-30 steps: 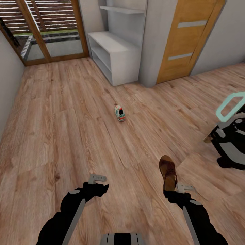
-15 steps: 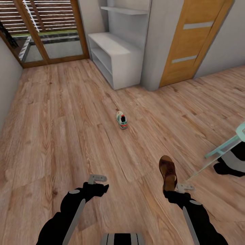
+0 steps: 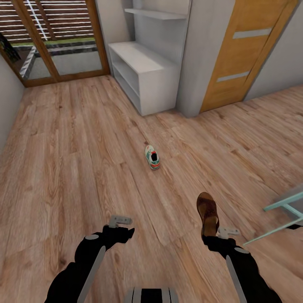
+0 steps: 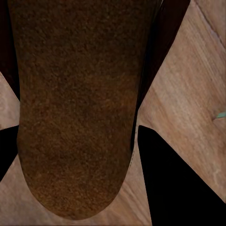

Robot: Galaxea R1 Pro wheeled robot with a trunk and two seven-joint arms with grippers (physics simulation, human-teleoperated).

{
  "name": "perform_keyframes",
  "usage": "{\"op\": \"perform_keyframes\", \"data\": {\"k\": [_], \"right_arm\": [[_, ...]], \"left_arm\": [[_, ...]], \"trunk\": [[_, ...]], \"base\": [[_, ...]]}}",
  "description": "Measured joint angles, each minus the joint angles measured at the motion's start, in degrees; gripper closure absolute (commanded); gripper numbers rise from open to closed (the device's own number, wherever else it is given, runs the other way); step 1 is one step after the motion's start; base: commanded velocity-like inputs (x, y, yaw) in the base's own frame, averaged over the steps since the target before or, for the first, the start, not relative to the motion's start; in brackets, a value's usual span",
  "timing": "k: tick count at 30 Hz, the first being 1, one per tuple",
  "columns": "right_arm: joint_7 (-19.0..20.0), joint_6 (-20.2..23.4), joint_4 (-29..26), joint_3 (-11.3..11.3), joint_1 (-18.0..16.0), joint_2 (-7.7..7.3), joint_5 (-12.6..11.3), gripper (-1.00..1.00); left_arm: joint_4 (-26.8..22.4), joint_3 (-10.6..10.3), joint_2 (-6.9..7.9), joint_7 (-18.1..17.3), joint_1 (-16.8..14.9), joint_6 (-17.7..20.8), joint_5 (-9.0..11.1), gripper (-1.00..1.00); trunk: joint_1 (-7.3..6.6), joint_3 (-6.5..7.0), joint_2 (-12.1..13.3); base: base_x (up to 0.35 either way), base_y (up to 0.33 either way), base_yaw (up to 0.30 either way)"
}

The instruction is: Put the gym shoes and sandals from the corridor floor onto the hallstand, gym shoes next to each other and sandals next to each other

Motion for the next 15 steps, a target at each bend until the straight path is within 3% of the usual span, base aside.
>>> {"op": "perform_keyframes", "data": {"k": [15], "right_arm": [[0.0, 0.0, 0.0, 0.0, 0.0, 0.00, 0.0, 1.00]], "left_arm": [[0.0, 0.0, -0.04, 0.0, 0.0, 0.0, 0.0, -1.00]], "trunk": [[0.00, 0.00, 0.0]], "base": [[0.334, 0.000, 0.000]]}}
